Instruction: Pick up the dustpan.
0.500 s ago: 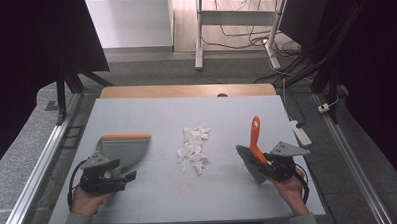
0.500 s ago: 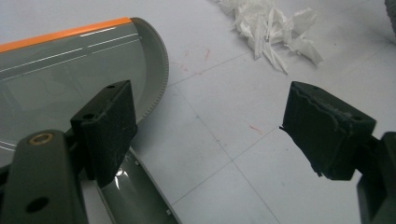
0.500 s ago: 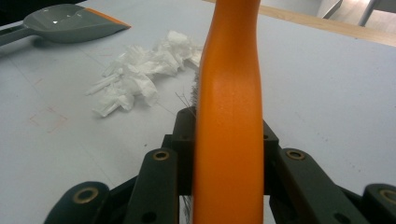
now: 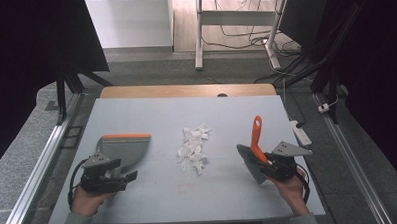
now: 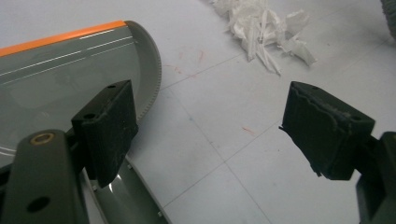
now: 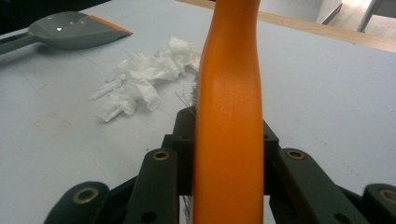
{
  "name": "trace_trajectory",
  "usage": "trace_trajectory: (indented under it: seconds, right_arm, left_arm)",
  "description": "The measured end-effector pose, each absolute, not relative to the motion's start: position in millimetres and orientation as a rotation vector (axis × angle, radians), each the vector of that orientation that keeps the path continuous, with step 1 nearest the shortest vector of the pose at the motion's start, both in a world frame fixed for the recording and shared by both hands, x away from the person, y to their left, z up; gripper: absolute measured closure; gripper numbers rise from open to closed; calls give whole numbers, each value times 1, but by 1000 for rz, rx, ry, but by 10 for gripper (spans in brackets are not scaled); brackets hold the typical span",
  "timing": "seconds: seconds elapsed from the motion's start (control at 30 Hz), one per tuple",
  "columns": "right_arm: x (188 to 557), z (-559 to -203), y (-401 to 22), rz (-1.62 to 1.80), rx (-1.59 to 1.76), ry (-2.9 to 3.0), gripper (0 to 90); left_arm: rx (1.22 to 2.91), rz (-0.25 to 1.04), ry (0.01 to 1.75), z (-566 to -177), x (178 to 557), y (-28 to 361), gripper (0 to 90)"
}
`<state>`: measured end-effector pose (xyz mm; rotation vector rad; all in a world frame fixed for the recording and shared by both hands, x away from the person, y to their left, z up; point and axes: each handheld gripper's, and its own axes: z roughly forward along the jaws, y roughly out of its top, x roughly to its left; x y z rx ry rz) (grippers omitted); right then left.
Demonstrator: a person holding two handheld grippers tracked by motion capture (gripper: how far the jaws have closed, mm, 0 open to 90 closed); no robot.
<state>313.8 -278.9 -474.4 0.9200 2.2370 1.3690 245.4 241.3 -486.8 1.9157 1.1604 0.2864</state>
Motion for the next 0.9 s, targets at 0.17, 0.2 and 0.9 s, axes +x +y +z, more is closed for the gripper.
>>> trace_trajectory:
  seconds: [0.17,0.2,0.9]
  right_arm:
    - [315,-474,-281,1380,912,2237,704]
    - [315,-474,-281,1380,915,2237,704]
    - [309,-470,-282,1373,924,2210,704]
  left_arm:
    - [1926,283,1146,-483,247,236,186]
    - [1925,281,1142,-482,247,236,186]
    - [1955,270,1142,-471,244,222,186]
